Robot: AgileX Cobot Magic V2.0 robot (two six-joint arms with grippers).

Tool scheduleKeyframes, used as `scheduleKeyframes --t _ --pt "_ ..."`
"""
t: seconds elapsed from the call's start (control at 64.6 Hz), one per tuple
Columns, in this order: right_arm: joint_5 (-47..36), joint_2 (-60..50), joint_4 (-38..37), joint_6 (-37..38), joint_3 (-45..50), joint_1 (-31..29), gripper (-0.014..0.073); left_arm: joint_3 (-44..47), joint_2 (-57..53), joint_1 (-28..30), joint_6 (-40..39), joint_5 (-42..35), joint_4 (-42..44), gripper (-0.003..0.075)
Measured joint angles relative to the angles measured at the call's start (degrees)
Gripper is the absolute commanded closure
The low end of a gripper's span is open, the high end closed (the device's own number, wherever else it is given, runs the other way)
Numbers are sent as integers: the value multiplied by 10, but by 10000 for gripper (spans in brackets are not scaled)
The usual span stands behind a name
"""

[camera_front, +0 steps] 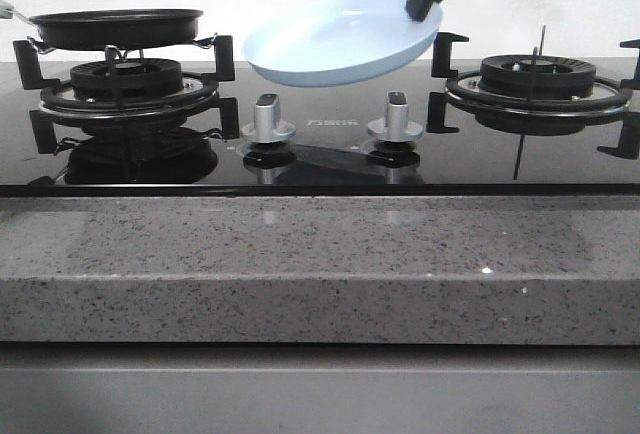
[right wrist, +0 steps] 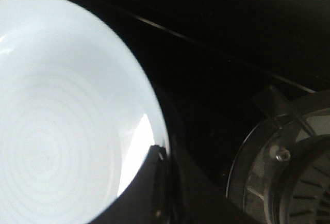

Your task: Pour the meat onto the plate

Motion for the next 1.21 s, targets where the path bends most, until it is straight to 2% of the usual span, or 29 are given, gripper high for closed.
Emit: scheduleKeyframes --t 0.201,0.402,0.526,0.665,0.851,0.959,1.207 --pt "3 -23 34 7 3 0 655 0 0 0 0 0 0 261" --pt "3 -71 67 -9 82 5 655 0 0 0 0 0 0 261" --pt "-17 -131 69 -23 197 19 655 0 0 0 0 -1 0 261" --pt "-106 -201 74 -28 347 37 655 0 0 0 0 -1 0 261" --pt "-206 -260 78 -31 488 41 655 0 0 0 0 -1 0 261" --pt "-230 -266 82 -31 519 41 655 0 0 0 0 -1 0 261" --pt "-238 -270 89 -31 525 41 655 0 0 0 0 -1 0 261"
